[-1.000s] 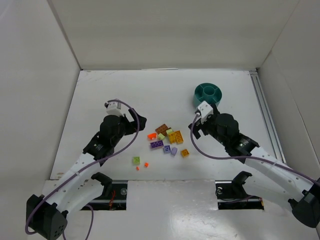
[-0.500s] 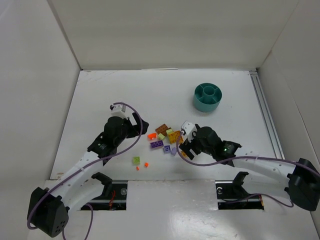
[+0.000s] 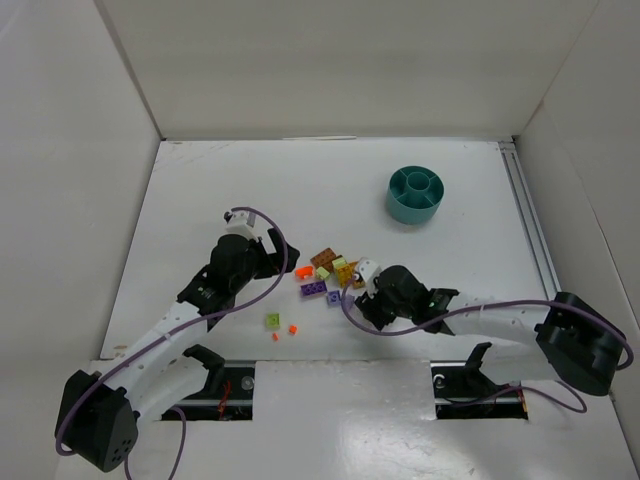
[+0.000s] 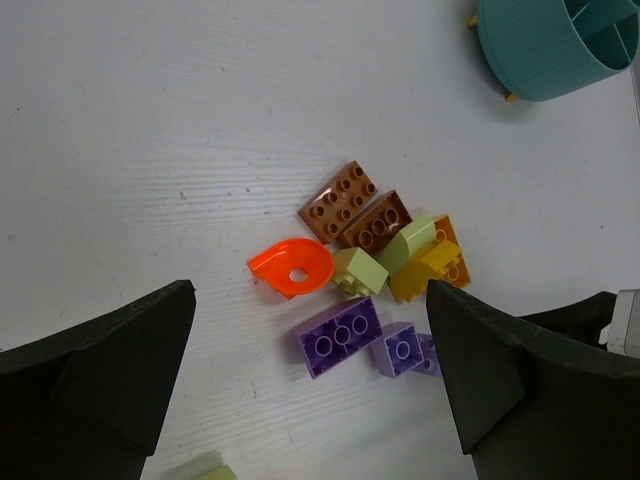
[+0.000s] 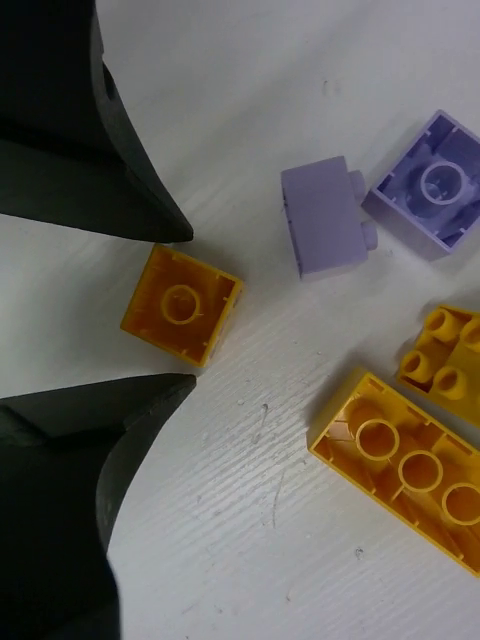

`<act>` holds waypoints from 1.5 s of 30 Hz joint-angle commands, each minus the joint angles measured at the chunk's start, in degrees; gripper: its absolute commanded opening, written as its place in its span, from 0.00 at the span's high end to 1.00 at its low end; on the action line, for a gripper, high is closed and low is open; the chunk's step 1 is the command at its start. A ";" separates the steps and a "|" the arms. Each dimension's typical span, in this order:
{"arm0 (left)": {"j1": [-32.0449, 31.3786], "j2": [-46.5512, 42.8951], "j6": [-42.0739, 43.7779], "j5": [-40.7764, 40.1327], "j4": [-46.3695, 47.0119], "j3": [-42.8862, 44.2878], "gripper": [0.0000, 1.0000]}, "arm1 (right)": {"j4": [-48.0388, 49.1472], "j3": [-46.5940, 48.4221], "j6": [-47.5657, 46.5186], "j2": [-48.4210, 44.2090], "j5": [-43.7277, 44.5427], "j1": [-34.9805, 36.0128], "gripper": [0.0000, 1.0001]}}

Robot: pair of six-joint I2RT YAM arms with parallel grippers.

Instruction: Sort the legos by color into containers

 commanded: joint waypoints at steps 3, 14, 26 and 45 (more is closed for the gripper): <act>-0.32 -0.47 0.86 -0.07 2.16 0.00 0.00 | 6.19 0.61 2.46 2.17 1.61 0.47 0.48; -0.32 0.58 2.52 1.59 2.16 0.00 0.00 | -0.55 8.23 -1.30 -8.63 8.72 -2.94 0.80; -0.32 3.30 4.28 2.74 2.69 0.00 0.00 | -8.56 31.53 -10.89 3.38 7.24 -28.00 0.79; -1.37 8.49 5.87 5.11 3.83 1.06 0.00 | -9.27 41.48 -13.18 19.21 3.01 -36.79 0.70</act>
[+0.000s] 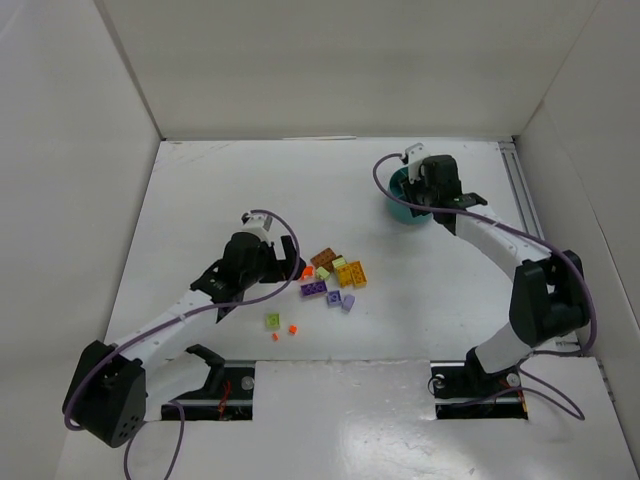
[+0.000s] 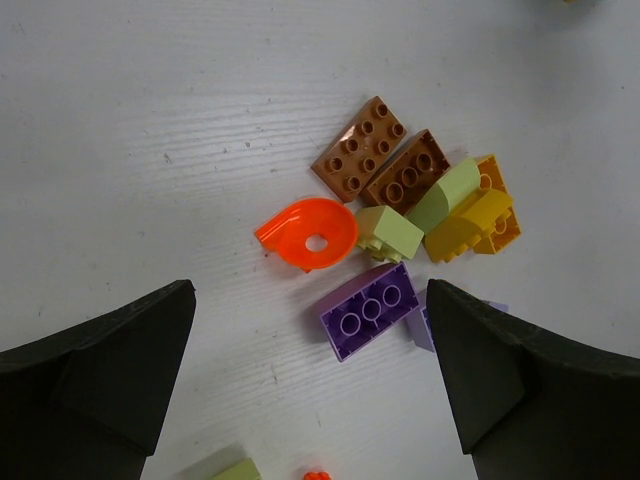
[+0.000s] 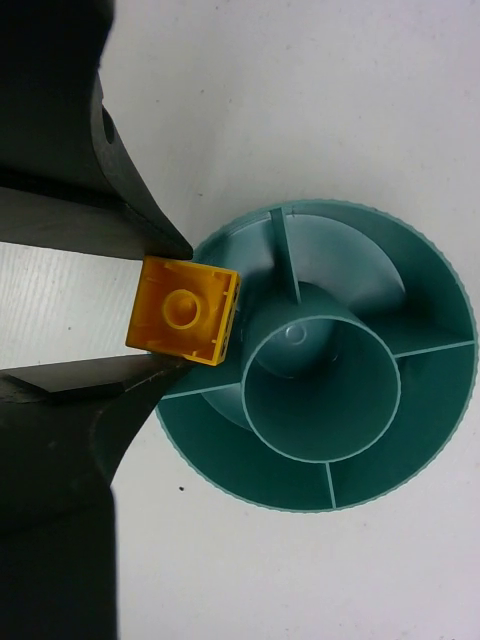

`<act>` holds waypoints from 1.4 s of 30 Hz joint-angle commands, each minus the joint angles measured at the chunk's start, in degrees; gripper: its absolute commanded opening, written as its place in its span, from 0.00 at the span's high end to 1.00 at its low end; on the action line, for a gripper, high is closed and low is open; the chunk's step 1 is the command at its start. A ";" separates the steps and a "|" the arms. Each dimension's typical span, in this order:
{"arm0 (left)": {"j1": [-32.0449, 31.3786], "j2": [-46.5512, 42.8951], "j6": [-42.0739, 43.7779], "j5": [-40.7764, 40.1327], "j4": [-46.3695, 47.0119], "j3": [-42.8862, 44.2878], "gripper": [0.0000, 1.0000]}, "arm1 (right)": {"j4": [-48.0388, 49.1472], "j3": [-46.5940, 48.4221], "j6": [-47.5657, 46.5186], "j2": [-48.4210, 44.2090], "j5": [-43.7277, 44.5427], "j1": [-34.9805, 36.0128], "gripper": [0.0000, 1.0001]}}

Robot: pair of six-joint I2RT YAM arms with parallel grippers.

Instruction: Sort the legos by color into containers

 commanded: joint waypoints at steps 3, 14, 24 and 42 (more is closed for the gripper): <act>-0.63 0.69 1.10 1.20 2.41 1.59 0.00 | 1.97 3.76 0.44 2.15 -0.11 -1.04 0.68; -4.05 0.69 1.10 -2.14 1.88 2.11 0.00 | 2.49 1.66 2.64 -0.82 -0.73 -1.04 0.36; -4.67 -0.62 1.10 -2.41 0.74 2.64 0.00 | 2.49 -6.51 -6.23 -10.14 -8.44 8.42 0.34; -5.20 -2.38 1.10 -3.55 0.74 2.64 0.00 | 14.71 -23.57 18.45 -6.21 1.37 30.15 0.34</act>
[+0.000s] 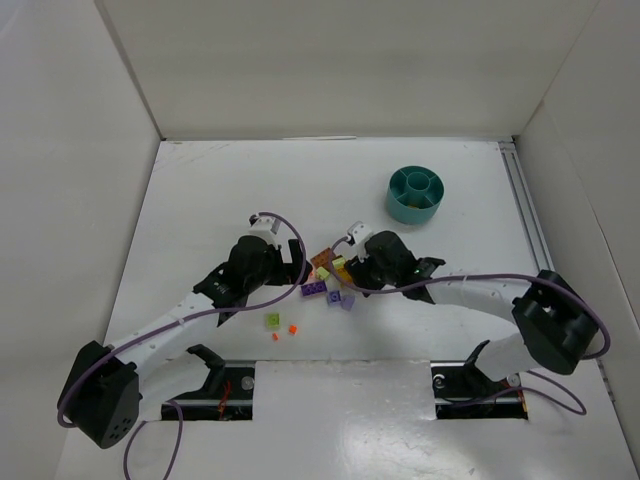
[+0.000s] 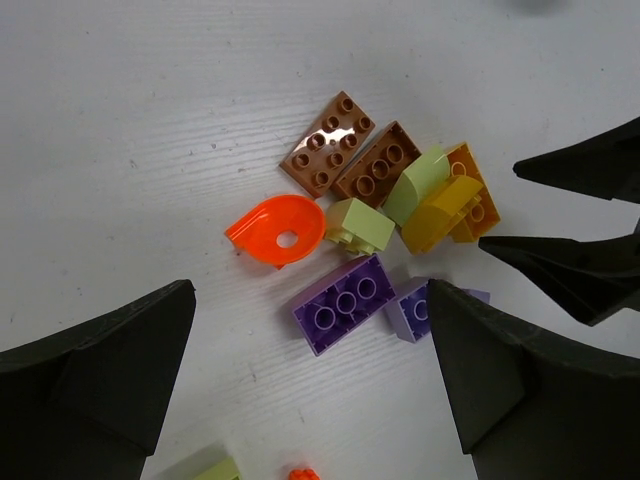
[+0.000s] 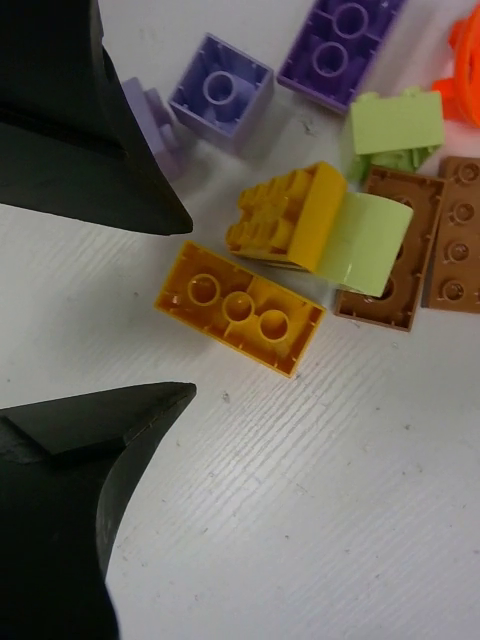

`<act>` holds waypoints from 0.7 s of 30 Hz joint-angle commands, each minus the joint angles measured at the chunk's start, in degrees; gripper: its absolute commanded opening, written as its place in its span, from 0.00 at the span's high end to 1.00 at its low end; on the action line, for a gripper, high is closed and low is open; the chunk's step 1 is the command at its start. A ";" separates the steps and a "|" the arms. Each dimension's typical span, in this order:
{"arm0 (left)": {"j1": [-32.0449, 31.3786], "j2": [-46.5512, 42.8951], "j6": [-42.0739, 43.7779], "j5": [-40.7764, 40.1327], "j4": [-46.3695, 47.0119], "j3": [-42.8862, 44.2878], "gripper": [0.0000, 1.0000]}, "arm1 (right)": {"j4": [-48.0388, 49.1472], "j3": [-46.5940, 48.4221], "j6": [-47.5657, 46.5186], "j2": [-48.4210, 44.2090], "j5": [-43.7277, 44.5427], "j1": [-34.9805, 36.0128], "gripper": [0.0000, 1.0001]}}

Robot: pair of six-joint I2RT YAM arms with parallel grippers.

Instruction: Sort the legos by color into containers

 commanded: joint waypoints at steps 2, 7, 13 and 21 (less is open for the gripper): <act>-0.30 -1.35 0.64 -0.84 0.83 2.27 0.00 | 6.19 1.30 7.24 3.49 4.81 1.48 0.34; -0.30 -1.35 0.64 -1.36 0.30 2.27 0.00 | 6.19 3.24 8.30 8.93 5.43 1.48 0.34; -0.30 -1.35 0.64 -1.36 0.30 2.27 0.00 | 7.86 4.91 9.01 11.58 7.54 1.48 0.39; -0.30 -0.83 0.64 -1.89 0.30 2.27 0.00 | 7.86 10.62 8.48 15.63 8.07 1.48 0.54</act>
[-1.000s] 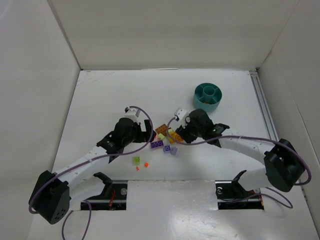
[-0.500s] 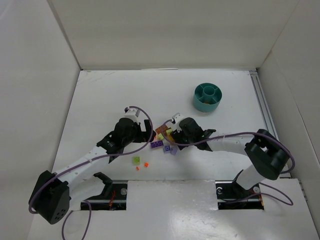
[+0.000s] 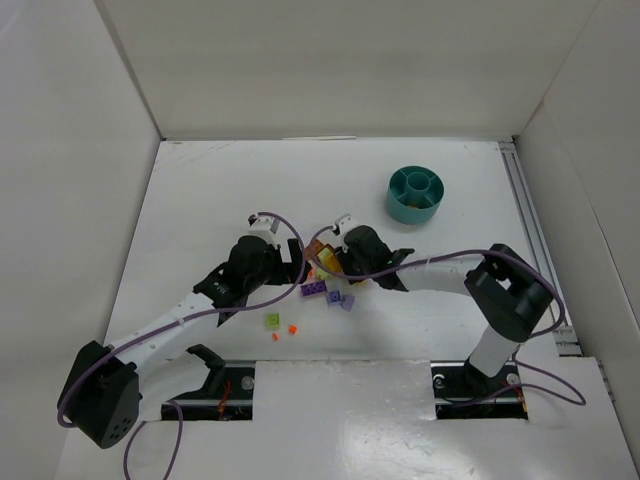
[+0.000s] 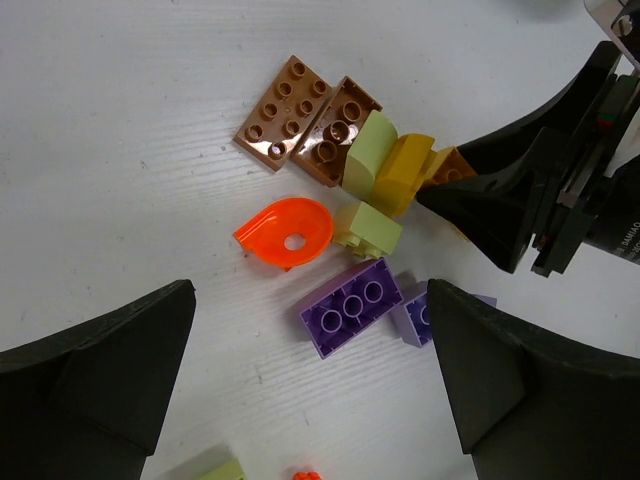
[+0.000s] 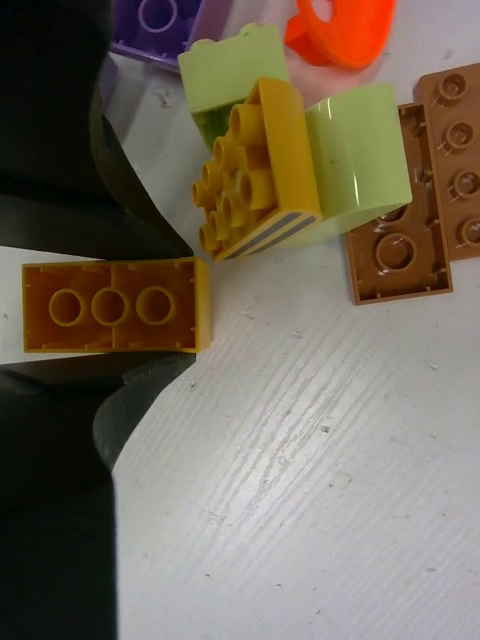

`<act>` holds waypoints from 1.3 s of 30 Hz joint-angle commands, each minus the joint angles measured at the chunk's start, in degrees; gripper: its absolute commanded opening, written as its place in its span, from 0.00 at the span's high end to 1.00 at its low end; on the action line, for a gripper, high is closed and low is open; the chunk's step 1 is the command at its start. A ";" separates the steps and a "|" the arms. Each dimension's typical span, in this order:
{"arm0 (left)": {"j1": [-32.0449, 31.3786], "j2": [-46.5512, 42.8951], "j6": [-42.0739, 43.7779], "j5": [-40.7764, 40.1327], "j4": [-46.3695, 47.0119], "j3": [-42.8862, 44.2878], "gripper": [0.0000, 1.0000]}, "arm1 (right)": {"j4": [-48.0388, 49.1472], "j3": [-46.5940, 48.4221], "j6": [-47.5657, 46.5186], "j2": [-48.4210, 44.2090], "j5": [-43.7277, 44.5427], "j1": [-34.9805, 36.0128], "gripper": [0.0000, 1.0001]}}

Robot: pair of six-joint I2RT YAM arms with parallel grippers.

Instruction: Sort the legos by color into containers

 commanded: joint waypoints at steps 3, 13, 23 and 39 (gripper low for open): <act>-0.30 -0.83 0.64 -0.62 0.39 2.27 0.00 | 2.17 2.56 0.50 -0.37 1.25 0.41 0.65; -0.30 -0.83 1.17 1.04 0.39 2.27 0.00 | 10.13 -3.85 -11.43 -13.63 -1.70 -4.14 0.71; -0.30 -0.12 1.70 0.52 2.15 1.74 0.00 | 25.09 -9.48 -19.45 -25.16 -6.58 -24.45 0.71; -0.30 3.83 3.27 -0.53 4.34 4.12 0.00 | 75.03 -15.20 -13.22 -3.29 -12.27 -32.98 0.68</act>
